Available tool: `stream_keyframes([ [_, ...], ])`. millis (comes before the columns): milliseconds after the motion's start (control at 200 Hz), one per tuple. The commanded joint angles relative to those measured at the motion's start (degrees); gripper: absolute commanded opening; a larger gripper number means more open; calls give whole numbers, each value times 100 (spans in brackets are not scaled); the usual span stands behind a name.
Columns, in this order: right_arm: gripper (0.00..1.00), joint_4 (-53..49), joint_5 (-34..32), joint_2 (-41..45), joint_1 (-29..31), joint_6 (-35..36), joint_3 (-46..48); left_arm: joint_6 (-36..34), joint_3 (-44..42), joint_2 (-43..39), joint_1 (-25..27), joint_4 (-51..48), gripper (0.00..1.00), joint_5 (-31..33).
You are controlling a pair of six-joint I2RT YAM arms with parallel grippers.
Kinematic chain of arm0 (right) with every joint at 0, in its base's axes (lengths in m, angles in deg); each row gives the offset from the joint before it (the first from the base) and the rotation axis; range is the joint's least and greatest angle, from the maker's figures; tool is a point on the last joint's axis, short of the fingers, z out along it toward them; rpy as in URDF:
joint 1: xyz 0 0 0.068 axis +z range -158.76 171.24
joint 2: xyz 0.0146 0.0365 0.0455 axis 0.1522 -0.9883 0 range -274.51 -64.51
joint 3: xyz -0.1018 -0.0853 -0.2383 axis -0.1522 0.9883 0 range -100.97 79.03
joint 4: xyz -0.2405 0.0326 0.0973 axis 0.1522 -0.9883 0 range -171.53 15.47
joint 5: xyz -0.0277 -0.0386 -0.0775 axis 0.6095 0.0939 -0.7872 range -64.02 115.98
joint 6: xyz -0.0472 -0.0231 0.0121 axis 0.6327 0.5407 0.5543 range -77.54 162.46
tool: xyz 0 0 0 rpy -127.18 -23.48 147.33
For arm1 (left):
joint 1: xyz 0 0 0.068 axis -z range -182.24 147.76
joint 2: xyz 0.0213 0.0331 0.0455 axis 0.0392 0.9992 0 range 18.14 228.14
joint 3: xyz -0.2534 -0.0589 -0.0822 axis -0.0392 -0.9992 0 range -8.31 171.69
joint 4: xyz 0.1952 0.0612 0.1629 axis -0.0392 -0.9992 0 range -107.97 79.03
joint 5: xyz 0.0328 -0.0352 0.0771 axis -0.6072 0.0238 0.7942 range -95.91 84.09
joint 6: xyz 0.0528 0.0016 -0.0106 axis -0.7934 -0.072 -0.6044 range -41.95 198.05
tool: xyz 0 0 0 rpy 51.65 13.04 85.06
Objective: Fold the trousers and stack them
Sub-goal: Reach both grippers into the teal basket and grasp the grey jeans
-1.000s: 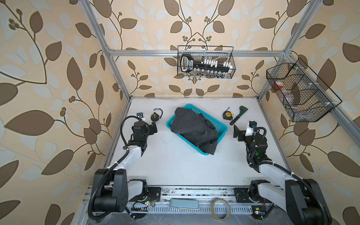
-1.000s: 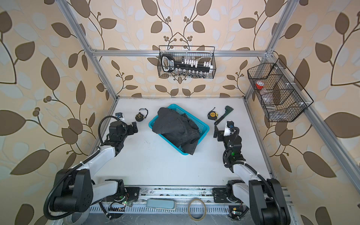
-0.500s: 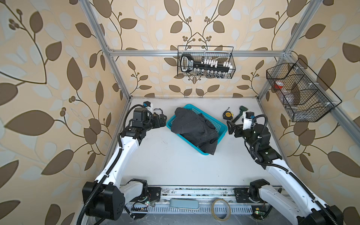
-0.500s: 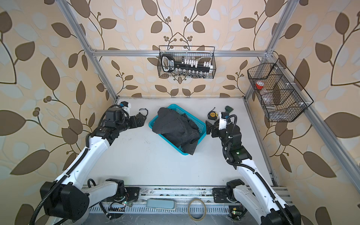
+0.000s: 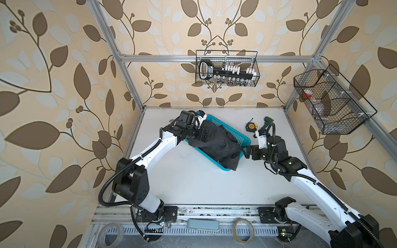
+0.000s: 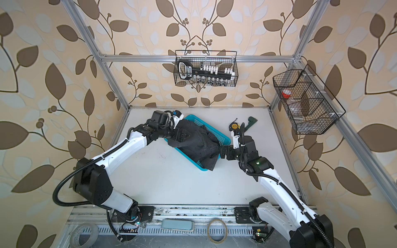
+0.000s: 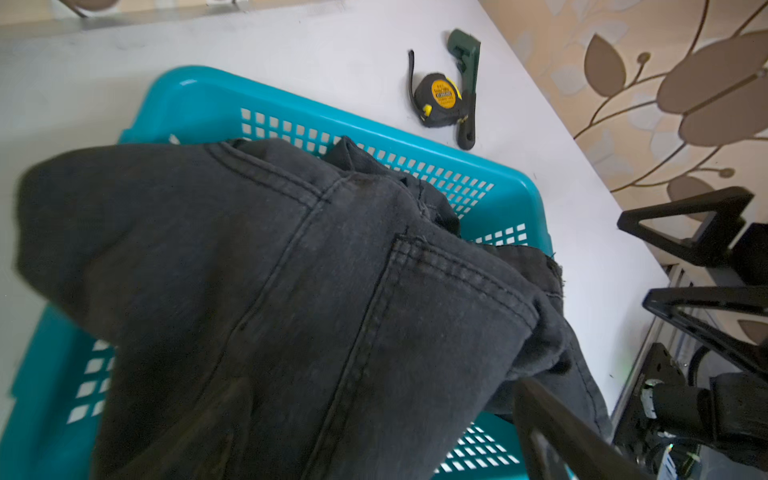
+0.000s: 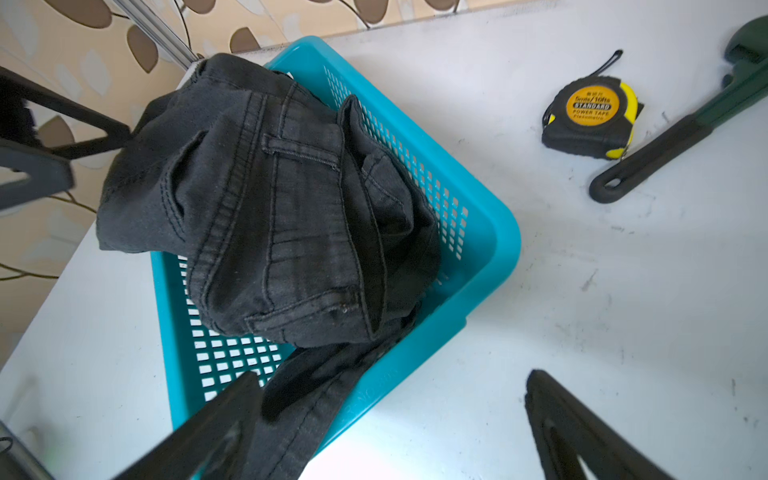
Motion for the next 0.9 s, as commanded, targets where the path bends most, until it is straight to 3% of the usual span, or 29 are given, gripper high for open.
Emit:
stream_keyframes([
  [0, 100, -105, 229, -106, -21, -265, -86, -330, 390, 360, 252, 186, 99, -52],
  [450, 100, 50, 369, -322, -293, -321, 153, -273, 625, 1748, 1068, 592, 99, 121],
  [515, 100, 46, 390, -345, -371, -293, 163, -251, 690, 1916, 1097, 528, 94, 227],
  [595, 100, 58, 424, -367, -466, -270, 193, -251, 803, 2094, 1095, 428, 82, 338],
  [685, 99, 64, 428, -417, -524, -263, 193, -260, 1015, 2224, 1092, 273, 58, 404],
  [895, 96, 92, 122, -694, -523, -721, 157, -347, 1854, 2143, 1060, -458, 14, 518],
])
